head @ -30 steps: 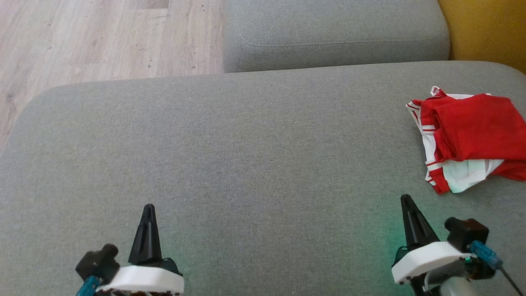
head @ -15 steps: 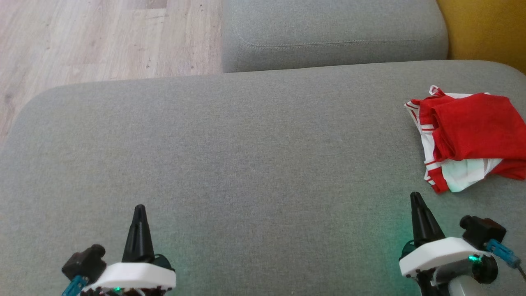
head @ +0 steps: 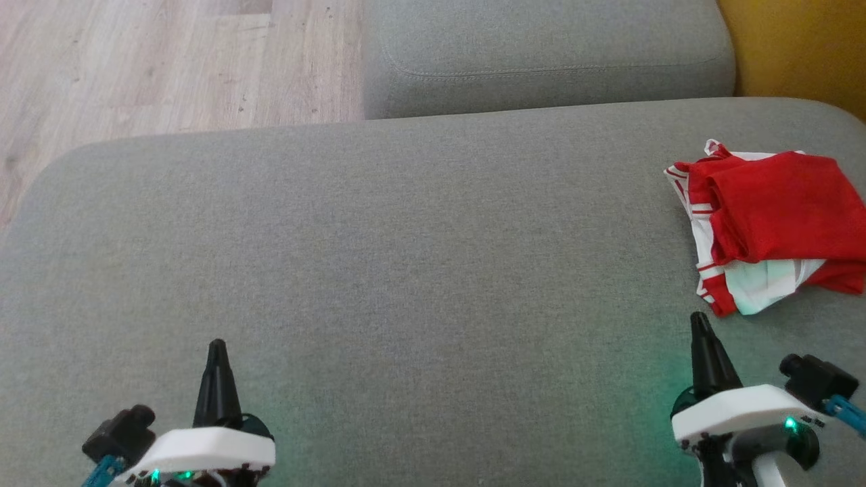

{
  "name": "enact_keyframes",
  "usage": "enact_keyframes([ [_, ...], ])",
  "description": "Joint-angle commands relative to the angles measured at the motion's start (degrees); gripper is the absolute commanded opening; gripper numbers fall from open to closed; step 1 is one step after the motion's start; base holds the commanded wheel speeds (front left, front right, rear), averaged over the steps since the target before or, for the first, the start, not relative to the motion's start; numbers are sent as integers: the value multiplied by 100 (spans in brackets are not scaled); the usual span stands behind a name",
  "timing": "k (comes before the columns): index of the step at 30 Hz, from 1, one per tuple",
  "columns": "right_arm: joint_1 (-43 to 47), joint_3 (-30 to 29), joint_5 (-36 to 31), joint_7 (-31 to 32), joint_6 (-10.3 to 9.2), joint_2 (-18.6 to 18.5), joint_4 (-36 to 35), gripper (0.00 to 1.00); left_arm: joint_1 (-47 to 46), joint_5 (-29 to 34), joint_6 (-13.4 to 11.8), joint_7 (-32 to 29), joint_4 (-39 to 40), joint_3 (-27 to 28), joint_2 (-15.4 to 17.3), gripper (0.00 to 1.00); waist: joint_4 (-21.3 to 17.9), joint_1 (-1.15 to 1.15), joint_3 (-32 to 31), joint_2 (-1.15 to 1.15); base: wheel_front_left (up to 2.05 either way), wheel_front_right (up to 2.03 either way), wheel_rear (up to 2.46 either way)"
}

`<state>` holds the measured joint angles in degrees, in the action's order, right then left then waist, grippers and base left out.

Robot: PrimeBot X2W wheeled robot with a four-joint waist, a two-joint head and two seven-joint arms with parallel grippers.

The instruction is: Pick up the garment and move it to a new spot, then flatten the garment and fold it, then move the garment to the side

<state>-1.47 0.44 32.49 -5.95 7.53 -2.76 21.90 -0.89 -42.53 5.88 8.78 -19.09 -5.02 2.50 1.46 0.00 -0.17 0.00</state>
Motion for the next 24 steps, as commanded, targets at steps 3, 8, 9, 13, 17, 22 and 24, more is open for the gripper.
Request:
enact_keyframes([
  [3, -294, -29, 316, 68, -1, -13, -250, 0, -311, -249, 38, -70, 217, 161, 13, 0, -5, 0, 1, 0, 0, 0, 0],
  [8, -305, -68, 644, 137, -2, -13, -282, 0, -324, -523, 45, -154, 234, 219, 15, 0, -13, 0, 3, 0, 0, 0, 0],
  [9, -307, -76, 710, 150, -2, -13, -288, 0, -327, -578, 46, -171, 237, 230, 15, 0, -15, 0, 4, 0, 0, 0, 0],
  [13, -313, -99, 904, 191, -2, -13, -306, 0, -334, -740, 51, -221, 247, 264, 16, 0, -20, 0, 5, 0, 0, 0, 0],
  [17, -321, -130, 1167, 246, -2, -12, -331, 0, -344, -959, 56, -289, 260, 311, 17, 0, -26, 0, 6, 0, 0, 0, 0],
  [22, -331, -169, 1495, 314, -2, -12, -363, 0, -357, -1233, 63, -374, 276, 368, 18, 0, -35, 0, 8, 0, 0, 0, 0],
  [24, -335, -184, 1627, 341, -2, -12, -375, 0, -362, -1343, 66, -408, 283, 391, 19, 0, -38, 0, 9, 0, 0, 0, 0],
])
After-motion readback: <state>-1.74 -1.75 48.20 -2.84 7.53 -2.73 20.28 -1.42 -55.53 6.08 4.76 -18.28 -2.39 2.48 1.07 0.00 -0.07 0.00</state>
